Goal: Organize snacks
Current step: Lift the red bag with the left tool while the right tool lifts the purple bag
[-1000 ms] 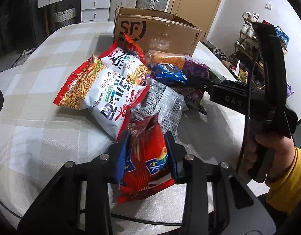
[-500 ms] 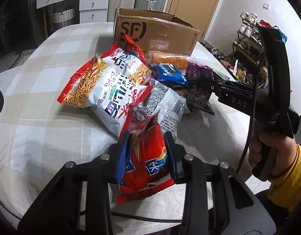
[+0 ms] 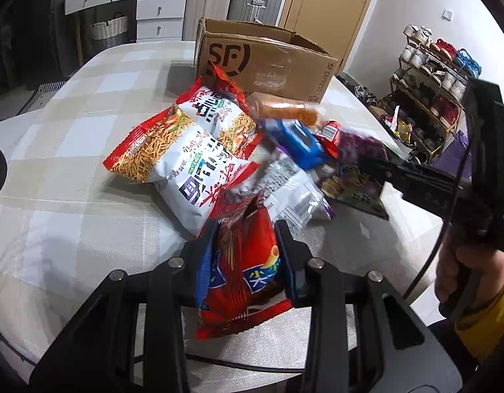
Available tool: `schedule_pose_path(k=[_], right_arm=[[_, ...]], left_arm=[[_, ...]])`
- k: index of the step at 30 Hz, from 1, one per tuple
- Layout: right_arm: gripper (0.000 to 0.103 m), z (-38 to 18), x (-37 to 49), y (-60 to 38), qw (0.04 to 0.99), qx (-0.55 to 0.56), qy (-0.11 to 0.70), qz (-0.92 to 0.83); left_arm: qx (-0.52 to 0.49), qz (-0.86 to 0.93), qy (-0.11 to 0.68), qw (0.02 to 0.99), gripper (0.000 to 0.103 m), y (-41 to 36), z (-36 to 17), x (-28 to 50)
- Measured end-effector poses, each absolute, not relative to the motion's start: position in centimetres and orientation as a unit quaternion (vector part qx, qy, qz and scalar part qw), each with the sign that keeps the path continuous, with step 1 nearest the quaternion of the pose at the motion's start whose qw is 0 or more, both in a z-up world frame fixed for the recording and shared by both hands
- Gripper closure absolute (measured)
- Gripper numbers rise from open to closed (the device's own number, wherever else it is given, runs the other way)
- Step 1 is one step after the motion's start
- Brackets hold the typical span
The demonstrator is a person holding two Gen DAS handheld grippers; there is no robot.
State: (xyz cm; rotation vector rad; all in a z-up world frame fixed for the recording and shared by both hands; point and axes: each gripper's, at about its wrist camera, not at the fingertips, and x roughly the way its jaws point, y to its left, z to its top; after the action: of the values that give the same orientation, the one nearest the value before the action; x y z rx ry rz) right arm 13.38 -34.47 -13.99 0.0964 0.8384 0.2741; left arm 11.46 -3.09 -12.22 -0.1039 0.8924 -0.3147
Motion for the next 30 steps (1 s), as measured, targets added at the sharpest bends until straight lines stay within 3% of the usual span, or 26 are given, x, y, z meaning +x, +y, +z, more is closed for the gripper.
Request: schedule_pose_path(k=[19,30], right_arm=[[0.070,-16.4,13.0,-34.8,0.875,0.083,0.459,0.129],[0.070,-15.0,12.2,-35.5,0.883,0.094,0.439,0.133]], left_arm=[[-0.060,-0.146,0.445,0.881,0.071,-2.5,-13.0,11.8],[-0.085,-0.162,0.445,0.877,0.071,-1.2,-12.1,11.4]])
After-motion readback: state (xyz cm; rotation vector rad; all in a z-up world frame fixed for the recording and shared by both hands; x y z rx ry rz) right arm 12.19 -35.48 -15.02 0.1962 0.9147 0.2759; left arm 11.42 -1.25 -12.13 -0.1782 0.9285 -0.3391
